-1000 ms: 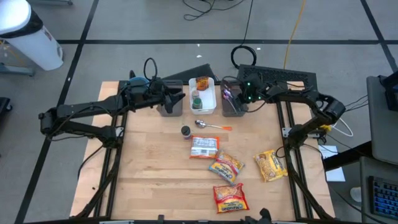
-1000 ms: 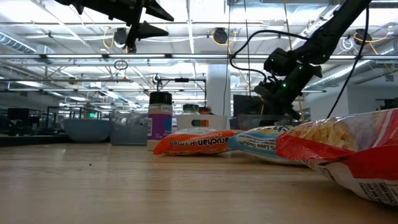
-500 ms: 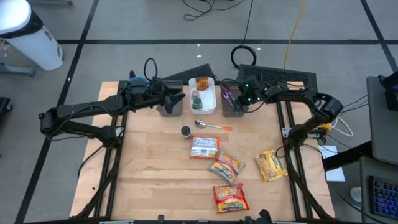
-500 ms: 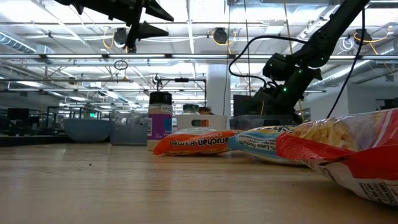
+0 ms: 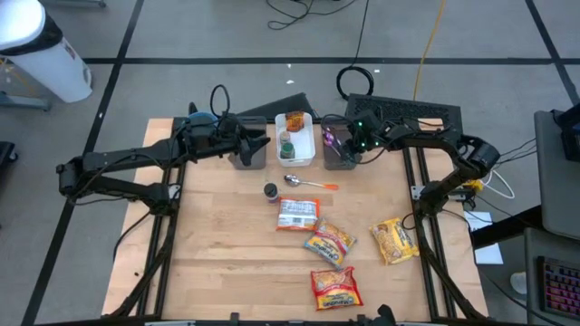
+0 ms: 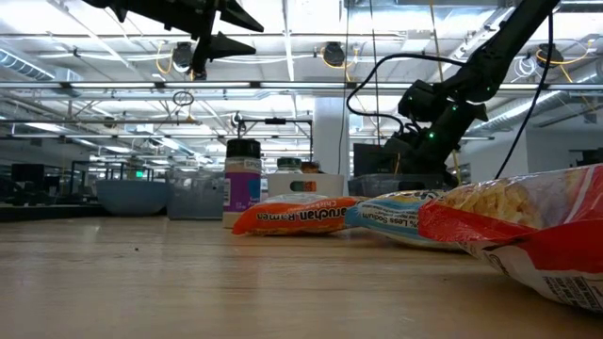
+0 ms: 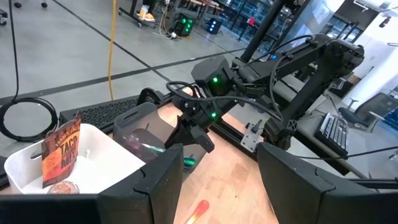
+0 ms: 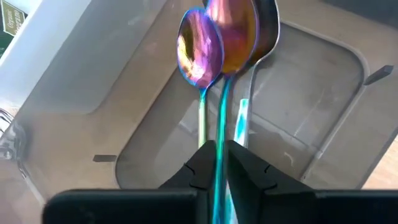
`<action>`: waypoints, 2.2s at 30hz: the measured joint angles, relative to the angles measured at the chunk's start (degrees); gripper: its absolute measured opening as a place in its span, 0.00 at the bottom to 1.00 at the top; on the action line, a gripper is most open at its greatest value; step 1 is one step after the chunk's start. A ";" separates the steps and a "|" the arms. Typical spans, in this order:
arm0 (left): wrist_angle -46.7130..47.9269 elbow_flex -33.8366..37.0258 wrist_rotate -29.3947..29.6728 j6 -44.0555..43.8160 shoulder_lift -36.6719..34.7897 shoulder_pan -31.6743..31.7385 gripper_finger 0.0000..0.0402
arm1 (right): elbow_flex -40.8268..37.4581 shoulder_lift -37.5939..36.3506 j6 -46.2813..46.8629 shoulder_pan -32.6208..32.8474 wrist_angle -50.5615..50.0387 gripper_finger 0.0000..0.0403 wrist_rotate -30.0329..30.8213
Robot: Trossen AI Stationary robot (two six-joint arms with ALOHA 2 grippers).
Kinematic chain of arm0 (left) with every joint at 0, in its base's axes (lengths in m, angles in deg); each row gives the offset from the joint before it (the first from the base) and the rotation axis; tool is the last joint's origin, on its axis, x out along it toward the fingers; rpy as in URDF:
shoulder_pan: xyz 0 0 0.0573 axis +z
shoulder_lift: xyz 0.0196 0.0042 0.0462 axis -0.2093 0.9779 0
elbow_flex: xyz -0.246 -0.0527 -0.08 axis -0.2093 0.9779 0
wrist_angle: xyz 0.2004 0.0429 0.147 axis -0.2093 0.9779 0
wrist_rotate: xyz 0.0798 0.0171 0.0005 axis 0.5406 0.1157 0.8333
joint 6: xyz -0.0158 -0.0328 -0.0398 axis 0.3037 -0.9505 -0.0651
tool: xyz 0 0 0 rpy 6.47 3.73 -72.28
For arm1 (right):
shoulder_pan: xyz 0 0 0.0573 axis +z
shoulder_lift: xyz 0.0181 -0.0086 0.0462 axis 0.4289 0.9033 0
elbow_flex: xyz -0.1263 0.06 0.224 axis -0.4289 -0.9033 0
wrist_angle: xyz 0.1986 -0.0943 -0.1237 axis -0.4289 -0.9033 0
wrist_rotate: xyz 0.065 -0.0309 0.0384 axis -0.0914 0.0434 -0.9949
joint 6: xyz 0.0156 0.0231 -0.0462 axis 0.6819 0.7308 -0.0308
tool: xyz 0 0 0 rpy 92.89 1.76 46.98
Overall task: Pick & Place Food Item
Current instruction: Put the rainbow spoon into the right black bin, then put the orange noodle pack into the left black bin
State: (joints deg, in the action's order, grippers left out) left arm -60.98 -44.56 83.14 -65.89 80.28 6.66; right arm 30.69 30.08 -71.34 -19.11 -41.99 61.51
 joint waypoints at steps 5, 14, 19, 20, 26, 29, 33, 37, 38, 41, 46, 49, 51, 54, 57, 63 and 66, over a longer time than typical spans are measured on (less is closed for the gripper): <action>0.02 0.00 0.00 0.00 0.00 0.00 0.53 | 0.00 0.00 0.69 0.00 0.40 0.18 0.00; 2.07 0.00 -0.07 3.11 -0.23 0.04 0.53 | -0.01 -0.54 3.89 -0.02 8.14 0.31 -4.98; 3.33 -0.07 -0.07 4.79 -4.32 0.78 0.53 | -0.09 -2.87 4.78 0.00 11.59 0.31 -5.95; 4.17 -0.07 -0.07 4.83 -5.17 1.04 0.53 | -0.09 -3.44 4.78 0.00 12.17 0.31 -5.95; 10.04 -0.07 0.01 4.93 -11.98 2.84 0.53 | -0.09 -7.88 11.12 -0.02 14.43 0.30 -5.88; 11.19 -0.06 0.09 5.37 -14.62 3.26 0.53 | -0.09 -9.64 15.61 -0.02 17.60 0.30 -5.84; 11.79 -0.04 0.28 7.48 -17.88 3.41 0.53 | -0.09 -11.81 22.31 0.20 25.53 0.31 -5.85; 11.91 -0.07 0.36 11.29 -19.55 3.47 0.53 | -0.09 -14.12 25.40 2.89 35.55 0.31 -5.54; 11.86 -0.06 0.37 12.22 -19.74 3.45 0.53 | -0.06 -14.82 25.56 4.24 37.91 0.31 -4.85; 12.05 -0.07 0.13 14.02 -20.38 3.50 0.53 | -0.02 -16.94 24.93 9.53 42.80 0.31 1.09; 15.77 -0.05 -0.10 11.81 -20.46 3.48 0.53 | -0.02 -20.50 16.30 19.97 49.34 0.31 12.09; 18.97 -0.07 -2.93 8.43 -20.46 3.48 0.53 | 0.01 -22.21 9.05 26.57 49.83 0.31 13.09; 20.74 -0.04 -5.96 7.49 -20.40 3.48 0.53 | 0.79 -22.78 6.13 31.03 48.71 0.31 15.42; 20.06 -0.04 -10.44 5.26 -20.24 3.48 0.53 | 2.23 -22.84 1.89 36.12 48.57 0.31 18.41; 15.73 -0.04 -12.44 1.25 -19.89 3.27 0.53 | 4.25 -22.86 -1.54 39.32 48.71 0.31 18.15; 4.39 -0.07 -13.20 -8.04 -19.19 1.94 0.53 | 6.21 -22.86 -5.40 43.37 48.53 0.36 10.83; -1.28 -0.04 -12.69 -12.26 -18.28 1.20 0.53 | 6.25 -22.93 -3.73 44.33 46.55 0.43 9.11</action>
State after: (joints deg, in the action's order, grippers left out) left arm -62.26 -44.60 70.45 -78.15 62.00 7.87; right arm 36.94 7.16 -75.07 25.22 4.56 70.62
